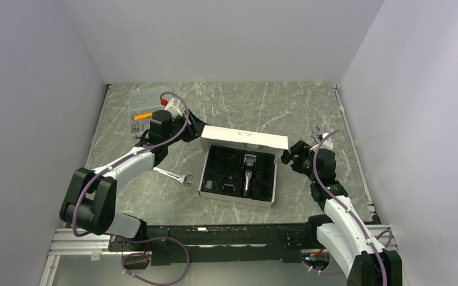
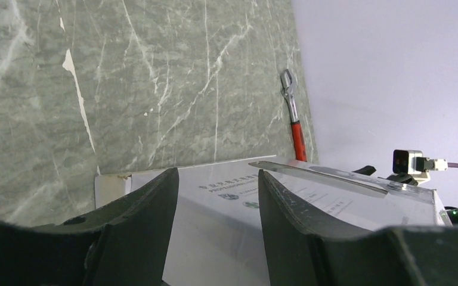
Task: Sort the hair-cutting tools
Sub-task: Close the storage box at the center of the board.
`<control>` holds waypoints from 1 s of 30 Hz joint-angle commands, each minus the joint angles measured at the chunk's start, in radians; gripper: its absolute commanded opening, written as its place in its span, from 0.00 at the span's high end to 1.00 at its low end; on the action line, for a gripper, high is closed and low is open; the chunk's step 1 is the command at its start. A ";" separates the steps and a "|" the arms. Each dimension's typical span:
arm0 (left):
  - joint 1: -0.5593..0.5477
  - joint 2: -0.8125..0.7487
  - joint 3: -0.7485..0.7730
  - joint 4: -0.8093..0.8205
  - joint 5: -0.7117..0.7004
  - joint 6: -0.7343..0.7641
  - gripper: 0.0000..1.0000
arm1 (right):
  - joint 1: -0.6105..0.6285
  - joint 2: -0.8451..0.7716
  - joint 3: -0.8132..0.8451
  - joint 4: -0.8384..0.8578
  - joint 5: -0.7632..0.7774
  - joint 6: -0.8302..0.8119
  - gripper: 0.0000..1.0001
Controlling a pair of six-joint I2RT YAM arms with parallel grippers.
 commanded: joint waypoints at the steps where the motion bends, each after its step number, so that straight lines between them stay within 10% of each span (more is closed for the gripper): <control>1: -0.054 -0.011 -0.027 0.029 0.046 -0.017 0.43 | 0.005 0.019 -0.015 0.086 -0.068 0.019 0.25; 30: -0.050 -0.162 -0.095 -0.224 -0.188 -0.004 0.27 | -0.137 0.049 -0.040 -0.021 -0.103 0.014 0.07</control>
